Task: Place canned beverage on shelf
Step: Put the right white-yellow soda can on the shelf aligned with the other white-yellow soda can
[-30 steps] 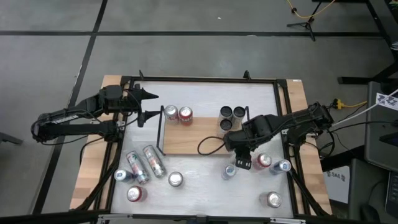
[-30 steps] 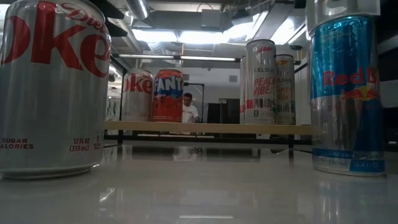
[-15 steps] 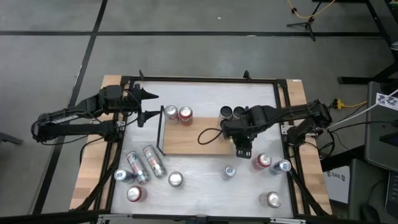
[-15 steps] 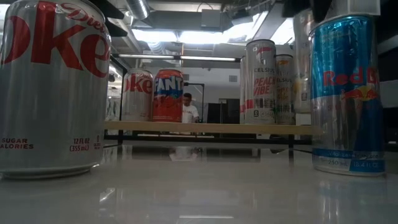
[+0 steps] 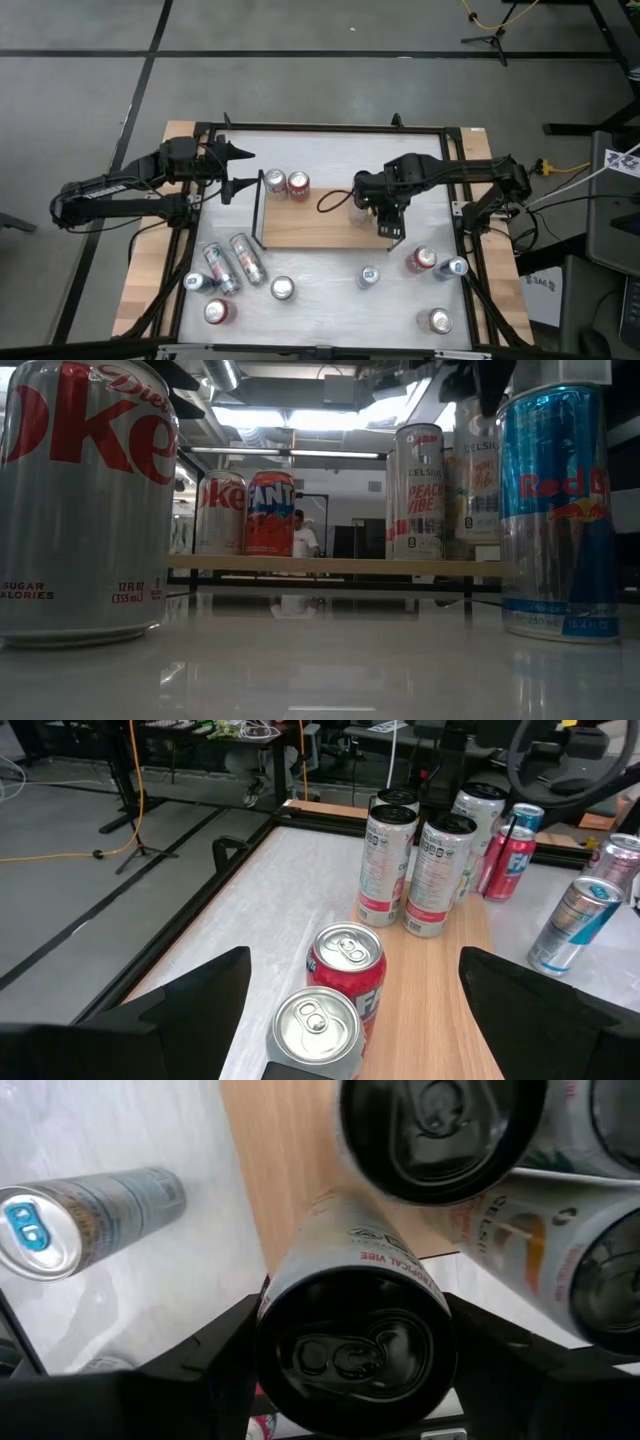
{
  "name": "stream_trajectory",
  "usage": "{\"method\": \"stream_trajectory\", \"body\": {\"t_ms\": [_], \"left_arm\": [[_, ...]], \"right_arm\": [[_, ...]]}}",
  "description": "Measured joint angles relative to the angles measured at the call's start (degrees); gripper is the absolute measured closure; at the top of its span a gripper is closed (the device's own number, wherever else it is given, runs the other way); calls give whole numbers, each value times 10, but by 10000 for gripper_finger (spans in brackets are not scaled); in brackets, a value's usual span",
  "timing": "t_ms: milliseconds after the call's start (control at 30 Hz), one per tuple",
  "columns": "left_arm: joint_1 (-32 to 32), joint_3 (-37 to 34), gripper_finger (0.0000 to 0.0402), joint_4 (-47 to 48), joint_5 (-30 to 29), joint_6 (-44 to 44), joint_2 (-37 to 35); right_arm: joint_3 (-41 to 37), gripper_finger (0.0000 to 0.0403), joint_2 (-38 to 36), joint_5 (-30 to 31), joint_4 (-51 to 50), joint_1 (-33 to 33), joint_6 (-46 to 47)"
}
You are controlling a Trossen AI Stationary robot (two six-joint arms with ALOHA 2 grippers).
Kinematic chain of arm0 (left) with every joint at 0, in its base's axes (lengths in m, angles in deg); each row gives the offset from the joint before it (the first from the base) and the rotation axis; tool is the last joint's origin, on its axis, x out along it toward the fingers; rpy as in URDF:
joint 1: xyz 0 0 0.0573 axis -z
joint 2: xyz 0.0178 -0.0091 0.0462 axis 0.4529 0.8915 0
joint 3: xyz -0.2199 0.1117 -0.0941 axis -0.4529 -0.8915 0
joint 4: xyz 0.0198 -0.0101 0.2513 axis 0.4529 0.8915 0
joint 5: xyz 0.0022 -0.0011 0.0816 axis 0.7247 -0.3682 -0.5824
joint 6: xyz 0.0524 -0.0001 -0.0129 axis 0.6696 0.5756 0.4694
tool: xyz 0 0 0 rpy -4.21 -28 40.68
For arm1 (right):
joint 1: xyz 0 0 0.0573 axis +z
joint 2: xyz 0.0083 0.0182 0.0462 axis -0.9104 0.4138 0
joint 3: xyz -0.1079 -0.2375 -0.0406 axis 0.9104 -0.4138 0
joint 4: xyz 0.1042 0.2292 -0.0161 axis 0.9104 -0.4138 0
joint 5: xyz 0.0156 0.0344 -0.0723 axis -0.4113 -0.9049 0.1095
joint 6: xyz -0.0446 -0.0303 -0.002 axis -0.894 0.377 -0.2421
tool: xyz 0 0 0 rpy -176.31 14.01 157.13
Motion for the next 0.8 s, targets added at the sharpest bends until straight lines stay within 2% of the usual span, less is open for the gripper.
{"method": "stream_trajectory", "body": {"t_ms": [233, 400, 800], "left_arm": [[0, 0, 49, 0, 0, 0, 0], [0, 0, 49, 0, 0, 0, 0], [0, 0, 49, 0, 0, 0, 0]], "right_arm": [[0, 145, 0, 2, 1, -18, -26], [0, 145, 0, 19, 1, -17, -29], [0, 145, 0, 17, 4, -17, -40]]}}
